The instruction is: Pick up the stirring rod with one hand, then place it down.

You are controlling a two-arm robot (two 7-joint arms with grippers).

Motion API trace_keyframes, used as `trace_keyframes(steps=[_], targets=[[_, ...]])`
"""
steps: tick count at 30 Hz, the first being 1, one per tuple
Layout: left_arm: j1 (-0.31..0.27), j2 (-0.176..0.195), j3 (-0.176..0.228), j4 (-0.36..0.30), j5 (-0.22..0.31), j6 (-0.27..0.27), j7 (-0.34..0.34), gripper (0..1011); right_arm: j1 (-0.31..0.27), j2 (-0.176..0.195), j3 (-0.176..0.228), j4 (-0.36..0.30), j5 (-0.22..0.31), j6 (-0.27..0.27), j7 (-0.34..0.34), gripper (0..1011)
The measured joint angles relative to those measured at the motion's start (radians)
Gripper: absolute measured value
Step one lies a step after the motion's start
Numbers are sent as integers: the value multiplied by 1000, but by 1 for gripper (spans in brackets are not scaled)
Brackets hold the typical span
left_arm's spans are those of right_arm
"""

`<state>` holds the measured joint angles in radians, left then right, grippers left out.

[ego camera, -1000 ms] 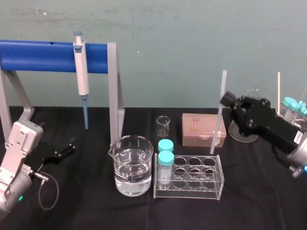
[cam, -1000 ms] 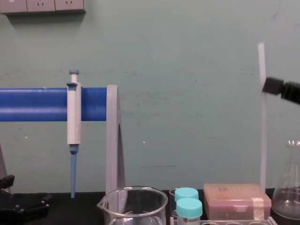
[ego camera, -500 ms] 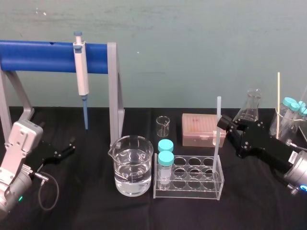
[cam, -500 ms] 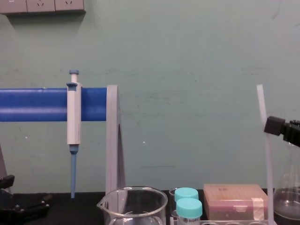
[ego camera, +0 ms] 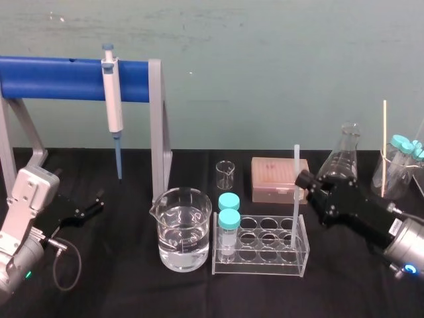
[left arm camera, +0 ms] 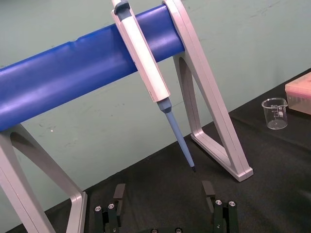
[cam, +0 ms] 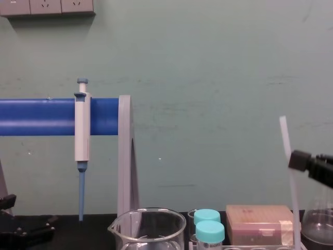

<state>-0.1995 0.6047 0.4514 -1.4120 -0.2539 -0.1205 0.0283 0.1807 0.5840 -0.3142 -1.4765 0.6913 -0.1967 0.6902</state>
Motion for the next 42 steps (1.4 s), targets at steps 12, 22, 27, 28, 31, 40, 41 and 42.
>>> trace_keyframes(steps=[12,22,27,28,31,40,41,42], targets=[[0,0,0,0,0,0,0,1000,-16,-19,-3,34,-16,12,-21,39],[0,0,0,0,0,0,0,1000,-31,-33,-3,49,-25,25,-35,39],[0,0,0,0,0,0,0,1000,-33,-35,-3,49,-31,29,-39,39],[0,0,0,0,0,0,0,1000,-34,-35,-3,48,-32,29,-40,39],[0,0,0,0,0,0,0,1000,-34,-35,-2,47,-36,29,-42,39],[0,0,0,0,0,0,0,1000,-34,-36,-2,45,-53,27,-44,39],[0,0,0,0,0,0,0,1000,-34,-37,-2,45,-55,25,-44,40],[0,0,0,0,0,0,0,1000,-34,-37,-2,45,-56,25,-44,39]])
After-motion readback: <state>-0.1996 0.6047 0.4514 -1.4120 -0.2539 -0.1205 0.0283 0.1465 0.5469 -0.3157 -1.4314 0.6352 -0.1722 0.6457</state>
